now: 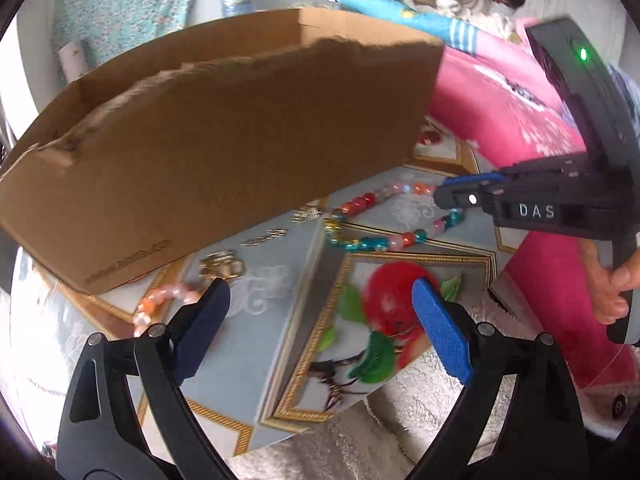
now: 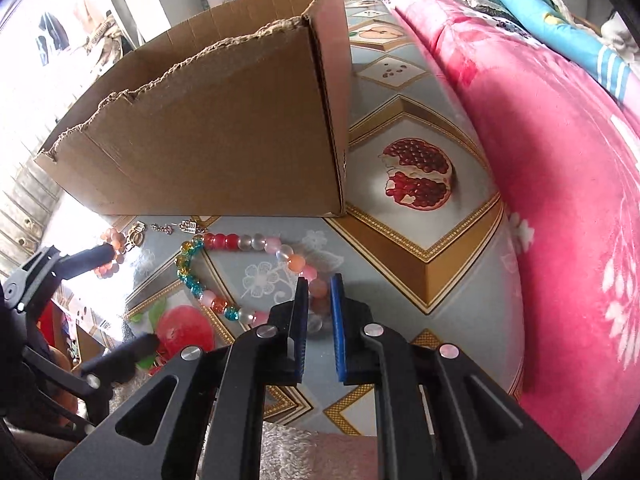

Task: Organize jewelry
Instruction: 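Move both grippers back to the multicolour beaded bracelet on the table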

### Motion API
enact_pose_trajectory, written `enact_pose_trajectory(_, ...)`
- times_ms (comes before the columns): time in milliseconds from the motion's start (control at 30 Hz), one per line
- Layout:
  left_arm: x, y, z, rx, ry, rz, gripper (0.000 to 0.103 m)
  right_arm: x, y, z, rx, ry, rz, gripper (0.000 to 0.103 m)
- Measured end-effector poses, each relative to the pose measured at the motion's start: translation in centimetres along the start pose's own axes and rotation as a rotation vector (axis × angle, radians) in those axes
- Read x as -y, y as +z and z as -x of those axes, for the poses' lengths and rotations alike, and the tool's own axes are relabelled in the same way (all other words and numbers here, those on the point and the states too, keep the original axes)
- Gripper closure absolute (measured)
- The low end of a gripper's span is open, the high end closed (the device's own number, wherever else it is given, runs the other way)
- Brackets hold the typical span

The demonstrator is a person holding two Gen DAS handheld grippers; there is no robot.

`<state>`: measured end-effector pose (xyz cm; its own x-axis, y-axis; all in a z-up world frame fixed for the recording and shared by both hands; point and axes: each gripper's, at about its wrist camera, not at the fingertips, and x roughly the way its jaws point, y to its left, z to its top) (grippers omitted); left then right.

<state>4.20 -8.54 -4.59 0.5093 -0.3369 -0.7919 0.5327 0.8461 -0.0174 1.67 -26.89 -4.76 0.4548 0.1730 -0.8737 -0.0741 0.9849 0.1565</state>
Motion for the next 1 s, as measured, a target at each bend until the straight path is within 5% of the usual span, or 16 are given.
enact_pose_trajectory(267,0.8,-0.1,-2.0,-0.043,0.013,-0.017,0.008,0.8,-0.6,0.2,0.022,0.055,-0.006,0.090)
enact_pose_trajectory(433,1.2,0.2,-2.4,-0.037,0.029,-0.011,0.008,1.4,-0.5,0.2,0.035,0.104,-0.027,0.081)
enact_pose_trajectory(867,0.8,-0.2,-1.6,-0.040,0.047,-0.020,0.007,0.5,-0.7,0.2,0.066,0.071,0.015,0.080)
enact_pose_trajectory(1000,0.2,0.5,0.2,0.051,-0.009,0.016,0.008,0.8,-0.8,0.3,0.070,0.089,-0.005,0.082)
